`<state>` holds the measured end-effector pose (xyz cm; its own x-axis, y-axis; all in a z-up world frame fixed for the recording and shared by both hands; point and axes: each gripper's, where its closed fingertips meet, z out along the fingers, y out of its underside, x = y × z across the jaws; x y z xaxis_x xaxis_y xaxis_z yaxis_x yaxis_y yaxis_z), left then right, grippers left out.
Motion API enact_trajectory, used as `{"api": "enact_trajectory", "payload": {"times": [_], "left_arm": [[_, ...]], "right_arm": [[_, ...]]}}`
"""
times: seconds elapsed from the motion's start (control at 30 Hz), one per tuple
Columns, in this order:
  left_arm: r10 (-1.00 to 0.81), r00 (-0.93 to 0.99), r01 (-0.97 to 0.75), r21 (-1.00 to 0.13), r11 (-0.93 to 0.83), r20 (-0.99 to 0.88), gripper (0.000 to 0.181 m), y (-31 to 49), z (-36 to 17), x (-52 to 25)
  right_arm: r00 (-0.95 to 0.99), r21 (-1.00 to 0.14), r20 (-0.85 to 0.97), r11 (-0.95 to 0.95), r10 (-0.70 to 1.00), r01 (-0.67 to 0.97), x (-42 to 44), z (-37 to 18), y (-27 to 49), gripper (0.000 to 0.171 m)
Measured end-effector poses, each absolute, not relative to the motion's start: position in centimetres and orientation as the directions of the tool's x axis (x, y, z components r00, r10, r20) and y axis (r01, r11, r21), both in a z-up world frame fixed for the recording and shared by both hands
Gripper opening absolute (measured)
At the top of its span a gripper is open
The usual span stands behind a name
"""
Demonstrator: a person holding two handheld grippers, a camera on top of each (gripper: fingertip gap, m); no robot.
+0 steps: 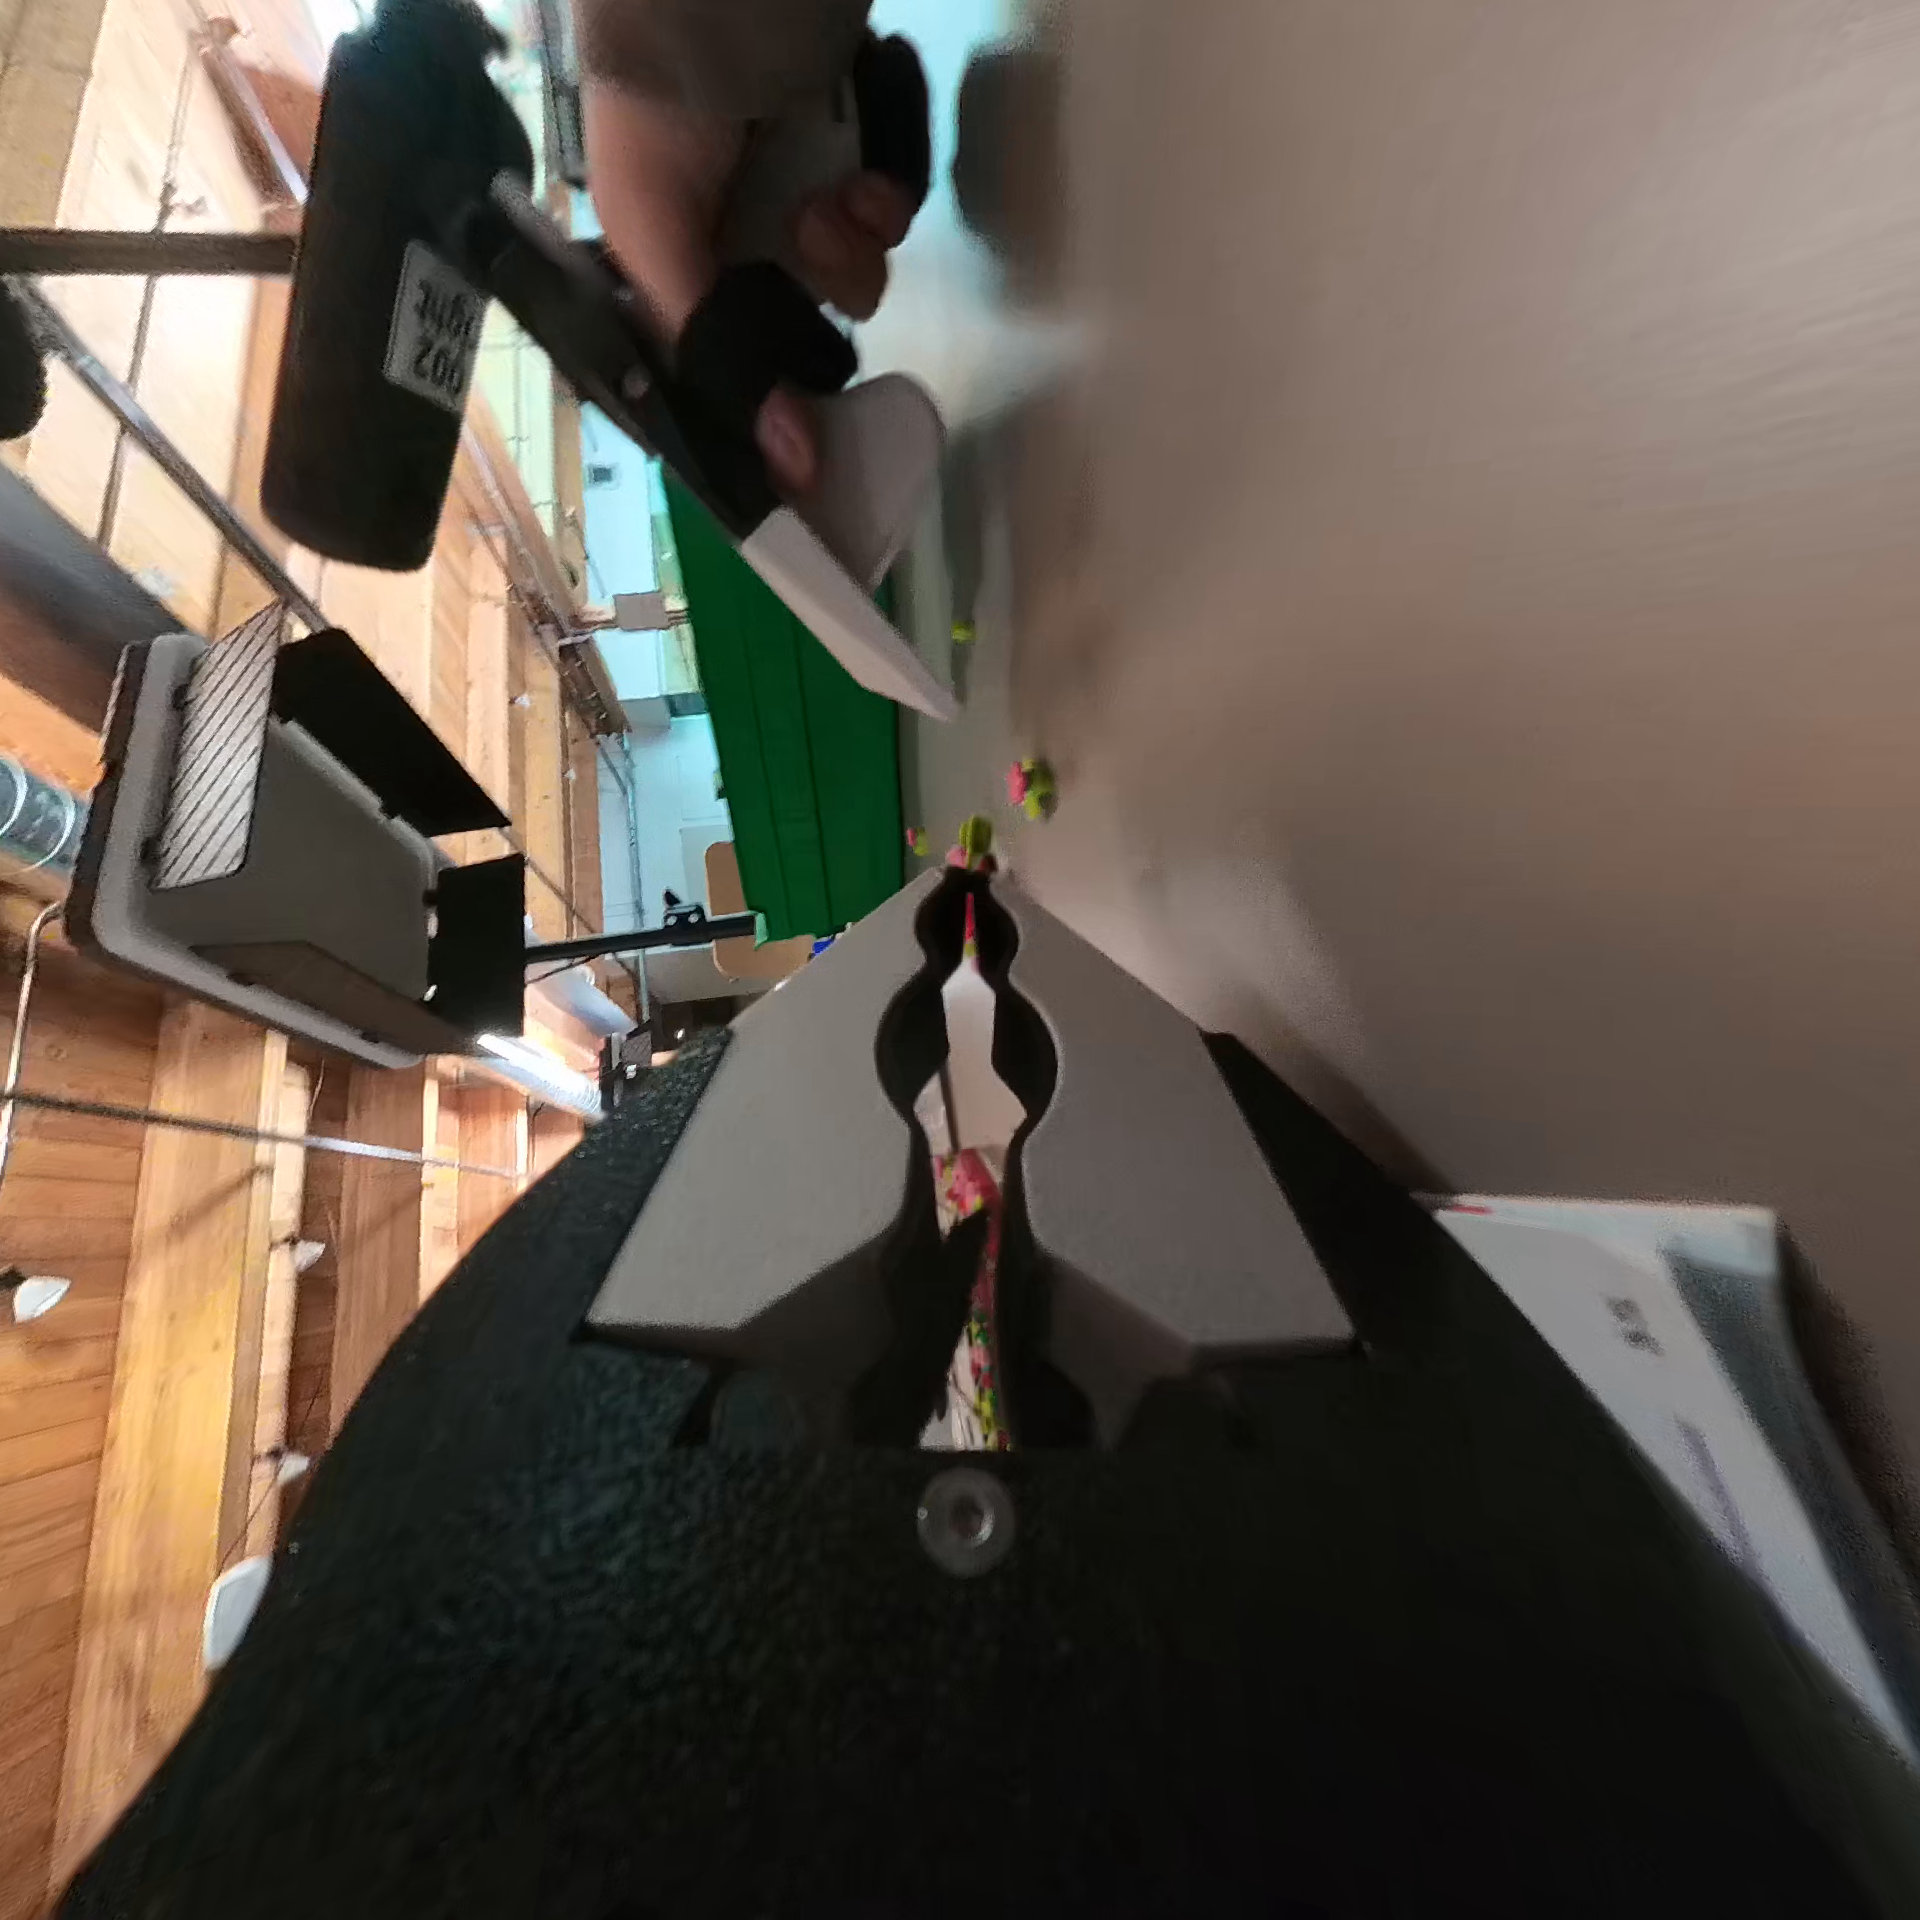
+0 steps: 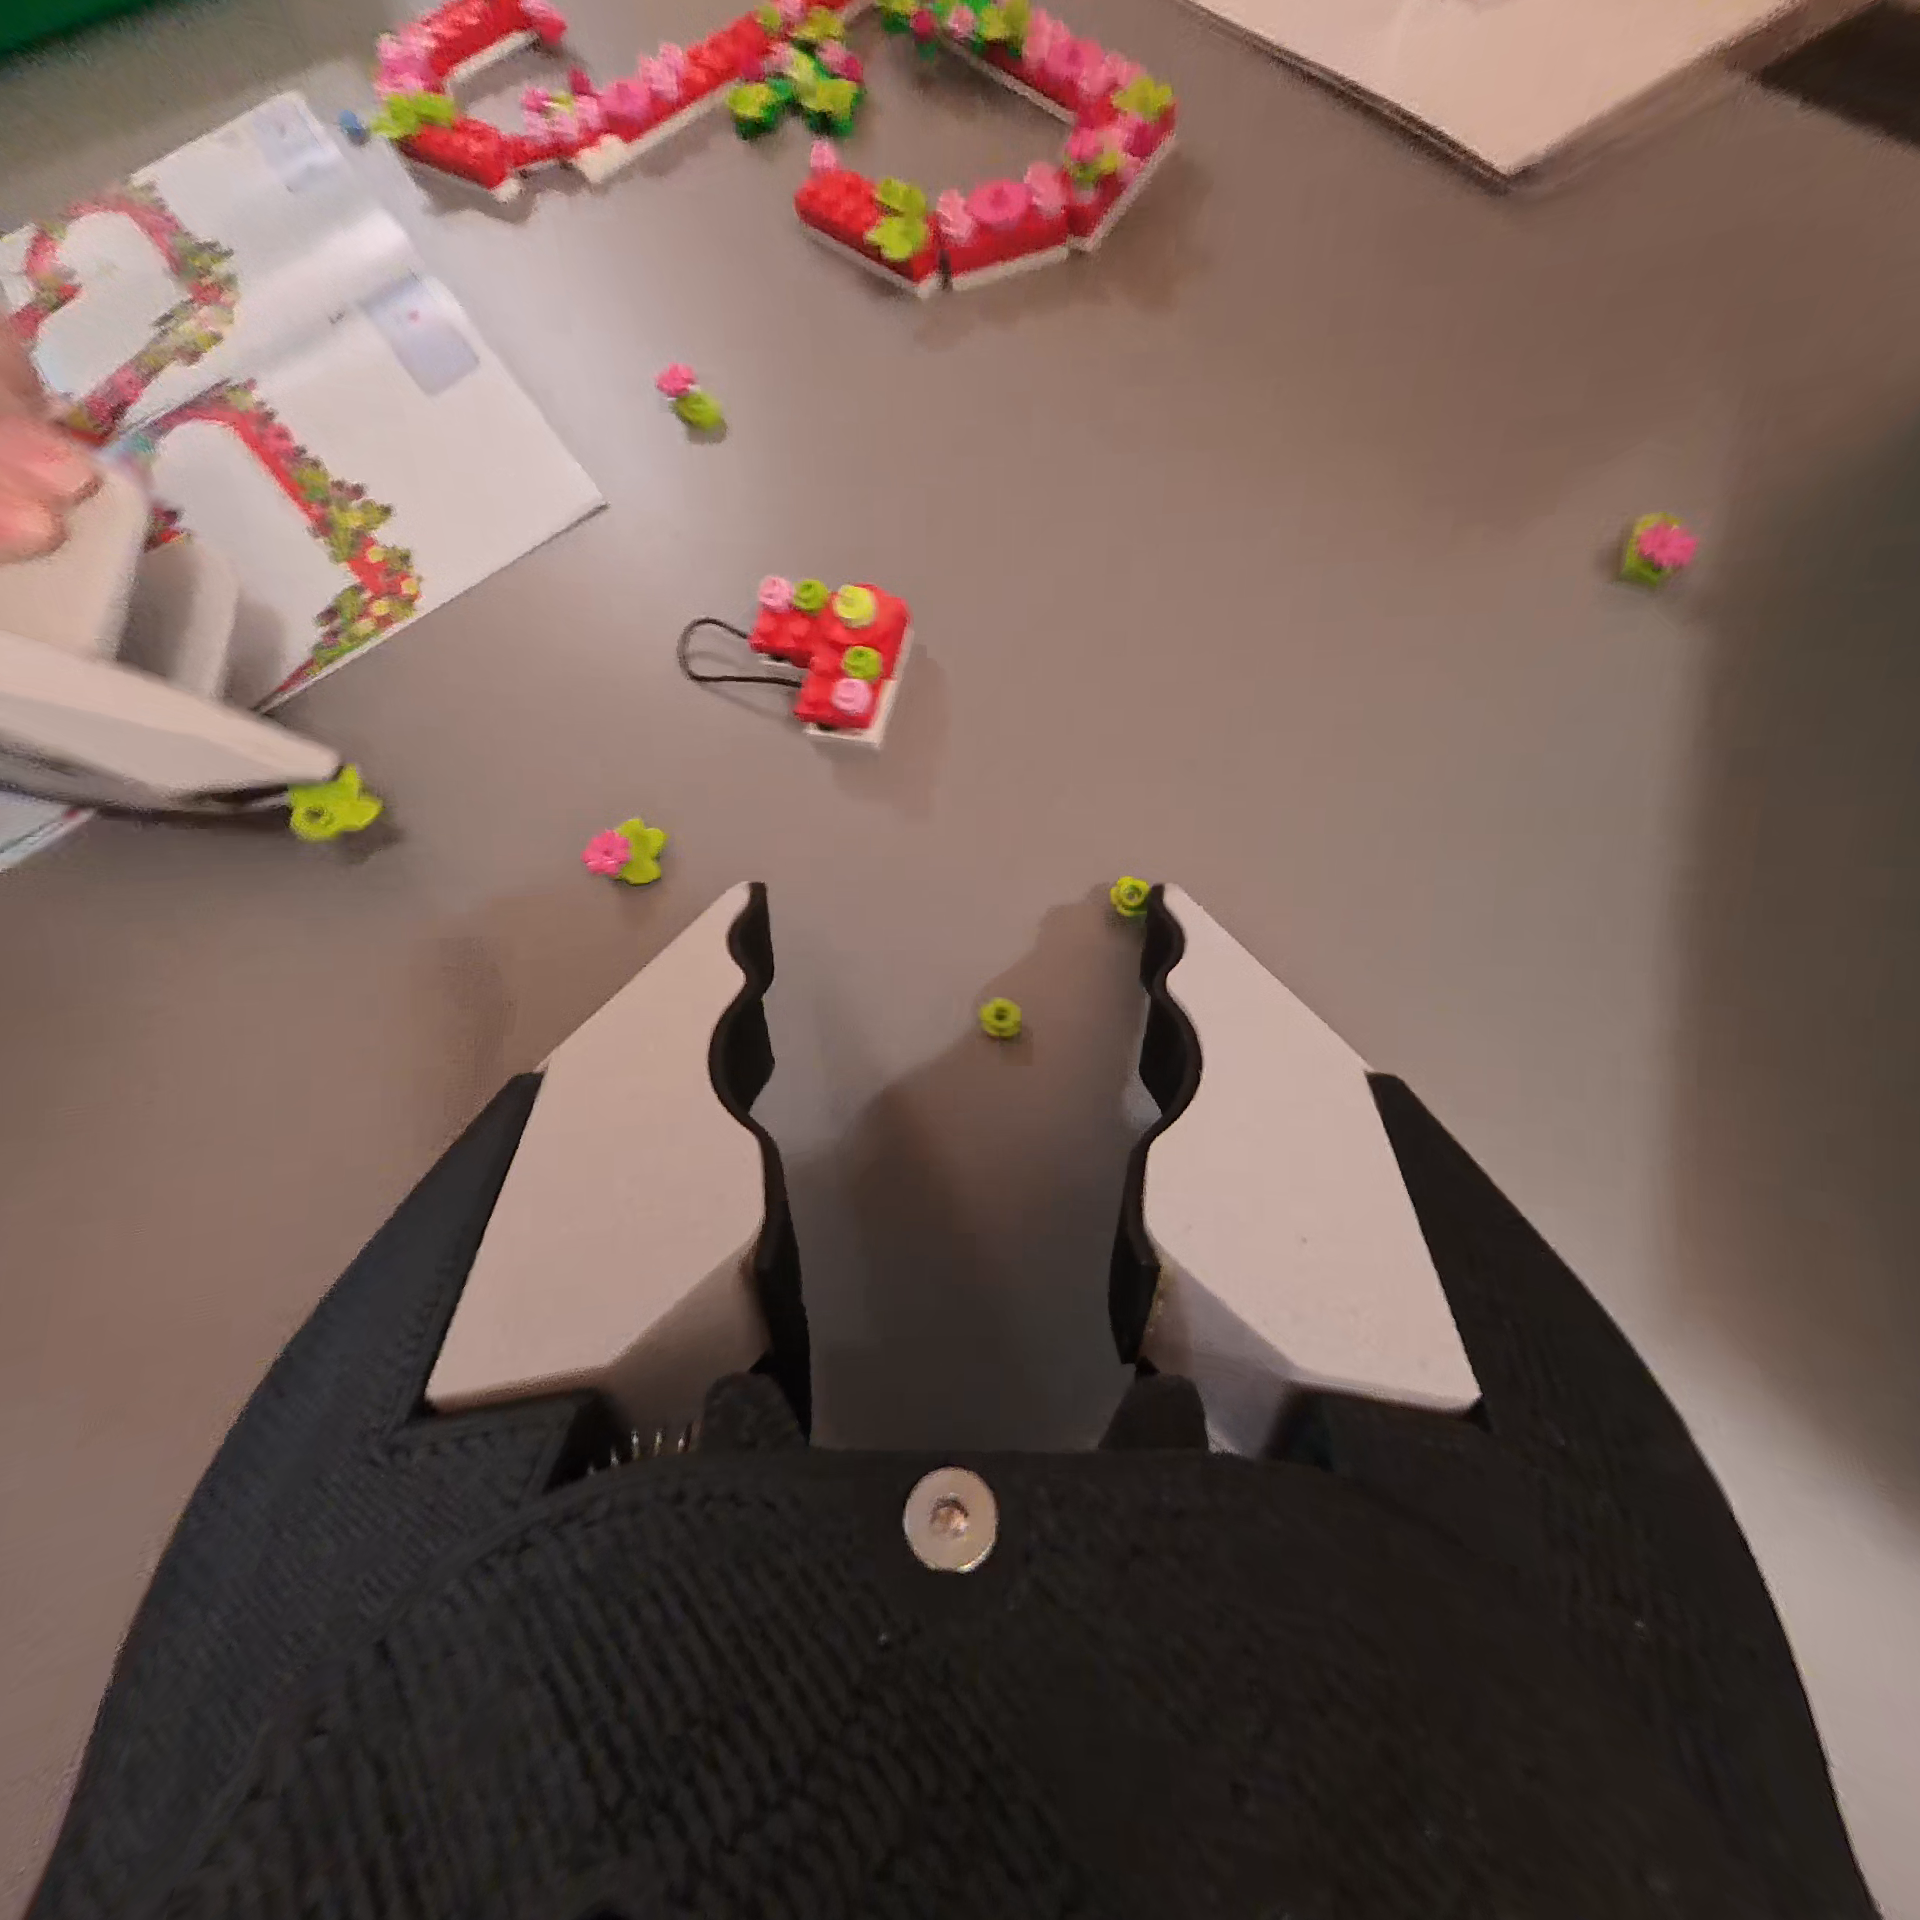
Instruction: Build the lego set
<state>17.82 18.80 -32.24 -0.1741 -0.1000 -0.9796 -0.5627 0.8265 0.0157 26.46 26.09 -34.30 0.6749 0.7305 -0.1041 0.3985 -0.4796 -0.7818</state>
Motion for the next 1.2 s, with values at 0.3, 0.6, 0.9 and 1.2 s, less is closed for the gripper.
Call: {"api": "enact_trajectory", "payload": {"times": [0.3,0.6,0.9,1.2], "left_arm": [[-0.186,-0.020,-0.639,-0.130,0.758,-0.982,0.000,20.8,-30.3,17.4],[-0.179,-0.107,-0.670,-0.062,0.739,-0.978,0.000,21.0,-31.8,17.6],[-0.217,-0.129,-0.701,-0.066,0.710,-0.968,0.000,21.7,-32.5,17.2],[-0.049,-0.018,-0.603,-0.029,0.797,-0.999,0.000,19.1,-29.1,18.0]], "right_arm": [[0.227,-0.869,-0.179,-0.262,0.957,0.419,18.9,-31.8,18.4,0.072],[0.165,-0.860,-0.171,-0.229,0.971,0.456,16.2,-32.3,17.1,0.072],[0.280,-0.894,-0.103,-0.212,0.955,0.396,17.5,-31.4,19.2,0.073],[0.831,-0.909,0.416,0.131,0.369,0.396,29.3,-25.9,27.6,0.002]]}}
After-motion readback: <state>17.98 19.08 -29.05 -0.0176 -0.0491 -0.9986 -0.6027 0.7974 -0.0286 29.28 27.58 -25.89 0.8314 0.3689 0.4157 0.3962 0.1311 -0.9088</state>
